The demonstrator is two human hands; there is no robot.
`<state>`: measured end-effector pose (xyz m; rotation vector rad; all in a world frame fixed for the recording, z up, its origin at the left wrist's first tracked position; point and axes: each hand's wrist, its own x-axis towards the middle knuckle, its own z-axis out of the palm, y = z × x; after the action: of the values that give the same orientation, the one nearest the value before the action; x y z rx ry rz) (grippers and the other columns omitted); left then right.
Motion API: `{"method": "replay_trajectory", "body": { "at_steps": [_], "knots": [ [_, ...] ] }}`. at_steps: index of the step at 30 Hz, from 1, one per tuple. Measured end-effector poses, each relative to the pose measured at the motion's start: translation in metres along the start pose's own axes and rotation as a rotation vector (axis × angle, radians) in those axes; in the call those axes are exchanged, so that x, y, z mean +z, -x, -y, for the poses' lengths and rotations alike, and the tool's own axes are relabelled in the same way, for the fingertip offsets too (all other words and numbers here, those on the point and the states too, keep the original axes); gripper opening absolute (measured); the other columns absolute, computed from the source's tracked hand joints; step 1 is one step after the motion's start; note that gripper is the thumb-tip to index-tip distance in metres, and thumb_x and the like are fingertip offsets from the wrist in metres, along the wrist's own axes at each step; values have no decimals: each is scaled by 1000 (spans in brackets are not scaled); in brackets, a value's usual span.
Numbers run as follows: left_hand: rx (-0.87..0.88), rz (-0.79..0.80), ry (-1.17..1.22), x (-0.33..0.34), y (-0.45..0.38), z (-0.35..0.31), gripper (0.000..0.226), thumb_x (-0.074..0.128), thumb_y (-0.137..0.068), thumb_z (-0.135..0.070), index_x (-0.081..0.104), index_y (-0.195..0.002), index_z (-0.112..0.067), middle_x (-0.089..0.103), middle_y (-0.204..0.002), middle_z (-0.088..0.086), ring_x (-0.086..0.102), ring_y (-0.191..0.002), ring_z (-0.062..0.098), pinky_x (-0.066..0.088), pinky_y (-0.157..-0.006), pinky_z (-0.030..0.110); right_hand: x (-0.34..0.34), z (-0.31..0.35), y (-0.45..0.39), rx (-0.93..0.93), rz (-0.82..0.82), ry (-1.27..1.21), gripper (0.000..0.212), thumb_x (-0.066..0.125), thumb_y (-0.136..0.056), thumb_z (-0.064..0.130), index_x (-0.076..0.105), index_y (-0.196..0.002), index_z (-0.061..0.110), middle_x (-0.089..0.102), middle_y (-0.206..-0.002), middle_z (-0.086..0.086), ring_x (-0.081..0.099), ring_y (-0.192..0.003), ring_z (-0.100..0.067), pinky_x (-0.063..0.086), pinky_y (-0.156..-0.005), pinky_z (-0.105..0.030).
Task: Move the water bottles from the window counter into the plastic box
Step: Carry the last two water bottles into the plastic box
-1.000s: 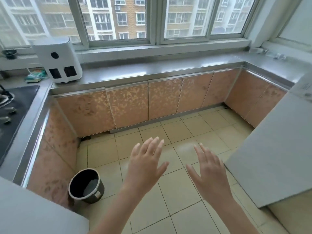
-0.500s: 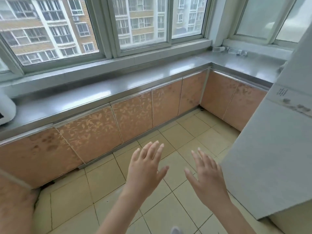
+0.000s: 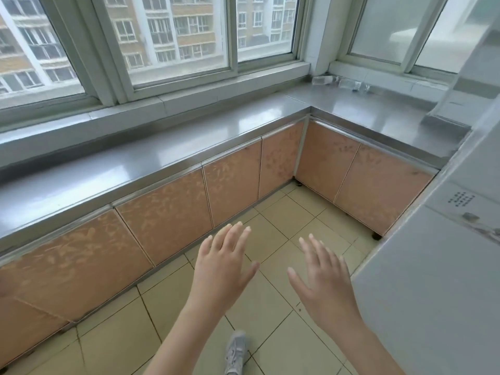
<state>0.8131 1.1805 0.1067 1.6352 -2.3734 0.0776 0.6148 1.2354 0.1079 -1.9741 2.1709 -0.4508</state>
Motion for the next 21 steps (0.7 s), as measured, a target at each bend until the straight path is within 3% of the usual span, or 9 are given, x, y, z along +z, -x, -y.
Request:
{"method": "replay_trajectory", "body": {
  "at_steps": [11, 21],
  "knots": [
    [192, 33, 45, 58, -242, 29, 65, 40, -80, -54, 66, -126, -16, 65, -130, 2, 64, -118, 22, 55, -88, 44, 3, -31, -217, 146, -75, 6, 75, 13, -83, 63, 23, -149, 27, 19, -158, 5, 16, -144, -16, 10, -116, -45],
    [266, 51, 56, 105, -434, -3, 66, 39, -80, -56, 65, -127, -18, 64, -132, -1, 62, -120, 20, 53, -90, 42, -7, -111, -377, 268, -79, 15, 80, 7, -79, 64, 22, -149, 27, 17, -159, 4, 12, -145, -15, 6, -116, -46]
  ]
}}
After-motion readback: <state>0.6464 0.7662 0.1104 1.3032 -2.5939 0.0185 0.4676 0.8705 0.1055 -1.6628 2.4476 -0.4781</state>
